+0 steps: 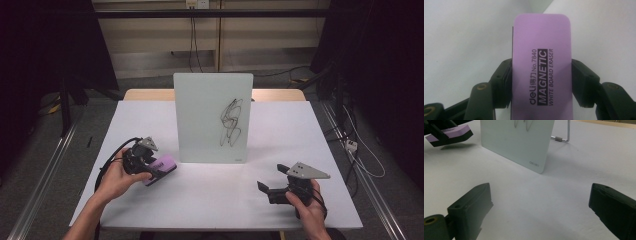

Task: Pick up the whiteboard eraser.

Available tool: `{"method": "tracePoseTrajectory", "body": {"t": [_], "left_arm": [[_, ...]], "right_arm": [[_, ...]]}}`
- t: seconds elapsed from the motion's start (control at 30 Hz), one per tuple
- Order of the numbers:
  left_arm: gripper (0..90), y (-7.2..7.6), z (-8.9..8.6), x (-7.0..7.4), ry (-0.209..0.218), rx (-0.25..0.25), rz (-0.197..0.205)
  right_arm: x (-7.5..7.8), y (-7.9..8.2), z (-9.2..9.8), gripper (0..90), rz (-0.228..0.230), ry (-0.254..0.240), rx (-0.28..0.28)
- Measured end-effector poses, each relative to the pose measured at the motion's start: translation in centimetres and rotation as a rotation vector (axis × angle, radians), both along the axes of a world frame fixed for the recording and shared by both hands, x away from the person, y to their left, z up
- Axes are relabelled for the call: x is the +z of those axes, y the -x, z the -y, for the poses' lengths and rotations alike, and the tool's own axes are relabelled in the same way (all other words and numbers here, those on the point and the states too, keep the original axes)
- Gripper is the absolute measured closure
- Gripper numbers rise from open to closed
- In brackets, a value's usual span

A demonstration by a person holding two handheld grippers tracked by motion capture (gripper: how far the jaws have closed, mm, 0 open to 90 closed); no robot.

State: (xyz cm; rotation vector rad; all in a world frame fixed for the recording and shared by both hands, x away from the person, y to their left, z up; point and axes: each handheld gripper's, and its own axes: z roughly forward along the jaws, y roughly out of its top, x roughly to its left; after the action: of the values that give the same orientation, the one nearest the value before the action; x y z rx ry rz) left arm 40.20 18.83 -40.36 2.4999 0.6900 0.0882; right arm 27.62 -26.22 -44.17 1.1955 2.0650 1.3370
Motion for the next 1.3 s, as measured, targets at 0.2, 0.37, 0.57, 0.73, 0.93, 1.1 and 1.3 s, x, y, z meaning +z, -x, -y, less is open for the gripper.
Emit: {"method": "tracePoseTrajectory", "body": {"t": [0.2, 0.37, 0.57, 0.73, 0.93, 1.1, 1.3], "left_arm": [[41.0, 0.5, -0.2, 0.8, 0.081, 0.019, 0.033], [41.0, 0.7, -0.4, 1.2, 0.116, 0.021, 0.059], [41.0, 0.9, -0.4, 1.2, 0.14, -0.005, 0.099], [41.0, 1.2, -0.4, 1.7, 0.152, 0.02, 0.146], [41.0, 1.4, -0.4, 2.0, 0.198, 0.002, 0.186], [41.0, 1.8, -0.5, 2.6, 0.232, 0.046, 0.234], [41.0, 2.0, -1.0, 3.4, 0.29, 0.103, 0.292]], "right_arm": [[0.0, -0.1, 0.0, 4.4, -0.002, -0.002, -0.004], [-0.1, -0.2, 0.0, 4.4, -0.009, -0.006, -0.016], [-0.1, -0.2, 0.1, 4.4, -0.008, -0.009, -0.02], [-0.1, -0.2, 0.1, 4.4, -0.011, -0.012, -0.019], [0.0, 0.0, 0.1, 4.4, -0.007, -0.007, -0.006], [0.0, 0.1, 0.2, 4.4, -0.003, -0.006, 0.0], [0.0, 0.1, 0.1, 4.4, -0.006, -0.008, 0.001]]}}
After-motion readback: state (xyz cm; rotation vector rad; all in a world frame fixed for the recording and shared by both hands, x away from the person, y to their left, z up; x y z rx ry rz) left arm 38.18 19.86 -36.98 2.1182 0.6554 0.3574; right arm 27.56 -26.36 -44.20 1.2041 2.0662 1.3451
